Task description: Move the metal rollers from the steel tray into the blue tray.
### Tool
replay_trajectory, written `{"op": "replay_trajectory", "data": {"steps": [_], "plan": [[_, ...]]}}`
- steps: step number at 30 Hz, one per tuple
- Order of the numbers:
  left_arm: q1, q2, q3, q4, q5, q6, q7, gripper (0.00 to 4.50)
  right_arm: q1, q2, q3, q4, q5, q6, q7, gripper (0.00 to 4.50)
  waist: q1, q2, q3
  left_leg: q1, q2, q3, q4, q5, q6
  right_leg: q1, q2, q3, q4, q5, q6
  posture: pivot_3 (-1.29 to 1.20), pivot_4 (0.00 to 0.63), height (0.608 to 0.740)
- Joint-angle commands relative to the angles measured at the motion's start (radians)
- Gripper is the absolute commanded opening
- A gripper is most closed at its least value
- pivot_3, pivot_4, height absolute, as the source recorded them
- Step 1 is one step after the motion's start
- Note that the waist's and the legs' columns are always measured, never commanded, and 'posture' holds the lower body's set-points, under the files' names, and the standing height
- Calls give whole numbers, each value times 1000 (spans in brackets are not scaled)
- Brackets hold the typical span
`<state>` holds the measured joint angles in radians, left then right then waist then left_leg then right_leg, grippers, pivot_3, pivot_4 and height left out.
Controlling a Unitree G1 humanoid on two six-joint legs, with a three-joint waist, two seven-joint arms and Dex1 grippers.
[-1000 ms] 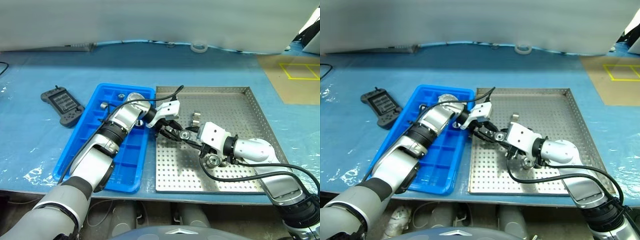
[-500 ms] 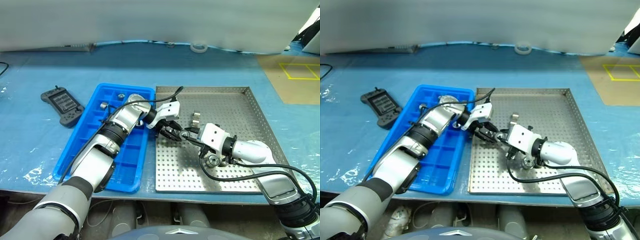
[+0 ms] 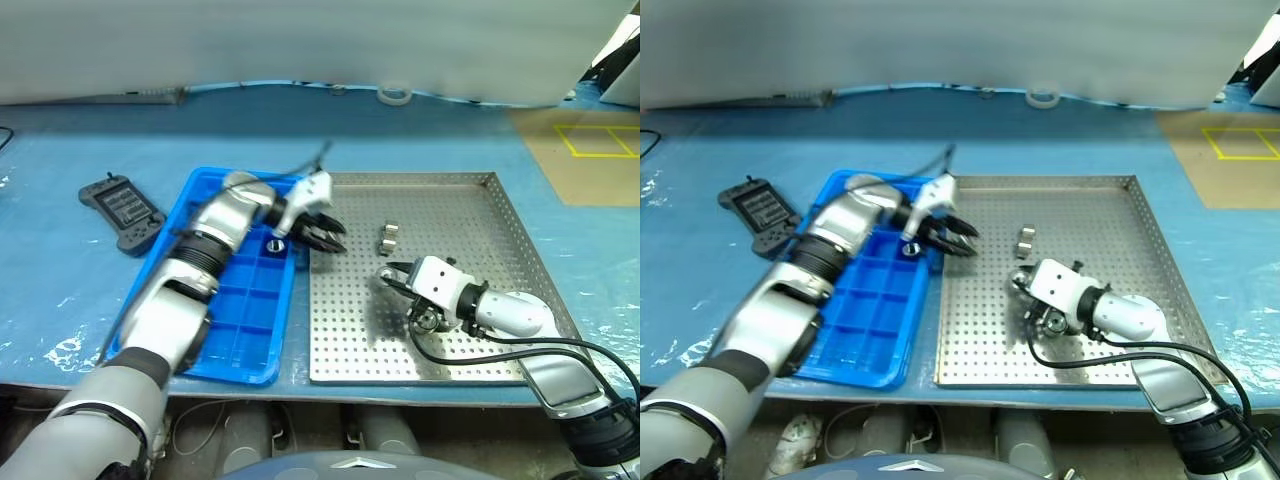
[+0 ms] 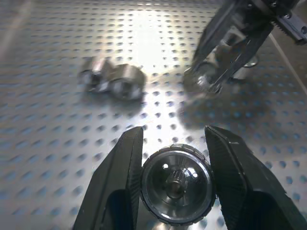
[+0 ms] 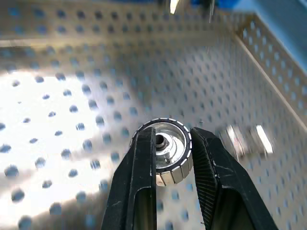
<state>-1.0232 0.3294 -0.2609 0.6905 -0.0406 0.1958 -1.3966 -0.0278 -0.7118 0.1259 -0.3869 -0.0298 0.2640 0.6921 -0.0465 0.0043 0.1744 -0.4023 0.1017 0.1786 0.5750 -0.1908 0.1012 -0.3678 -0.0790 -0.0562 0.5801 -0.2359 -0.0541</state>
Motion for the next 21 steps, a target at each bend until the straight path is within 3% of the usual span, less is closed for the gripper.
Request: {"op": "replay_trajectory", "data": {"steps": [1, 6, 10, 15, 21], "plan": [[-6, 27, 19, 10, -3, -11, 14, 1745, -16, 8, -13, -69, -4, 22, -10, 690, 4, 1, 0, 0, 0, 0, 0, 0, 0, 0, 0, 0, 0, 0, 0, -319, 150, 740], [5, 66, 25, 29, 14, -37, 19, 1745, -38, 29, 14, -75, -17, 44, -10, 690, 8, 0, 0, -2, 0, 0, 0, 0, 1, 0, 0, 0, -1, 0, 0, -304, 150, 740], [-3, 67, 80, -26, -34, 39, 64, 1745, -81, 62, 14, -50, -14, 38, -24, 690, 8, 0, 0, -1, 0, 0, 1, 0, 0, 0, 0, 0, 0, 0, 0, -303, 150, 740], [32, 128, 198, -293, -242, 348, 12, 1745, -109, 82, -7, -28, 15, 48, -14, 690, 7, 0, 0, -1, 0, 0, 0, 0, -1, -1, 0, 0, 1, 0, 0, -285, 150, 740], [102, 239, 326, -476, -397, 592, 79, 1745, -108, 83, 28, -4, 2, 15, 0, 690, 8, 1, 1, 0, 0, 0, -2, 1, -2, -1, 0, 0, 1, 0, 0, -243, 150, 740]]}}
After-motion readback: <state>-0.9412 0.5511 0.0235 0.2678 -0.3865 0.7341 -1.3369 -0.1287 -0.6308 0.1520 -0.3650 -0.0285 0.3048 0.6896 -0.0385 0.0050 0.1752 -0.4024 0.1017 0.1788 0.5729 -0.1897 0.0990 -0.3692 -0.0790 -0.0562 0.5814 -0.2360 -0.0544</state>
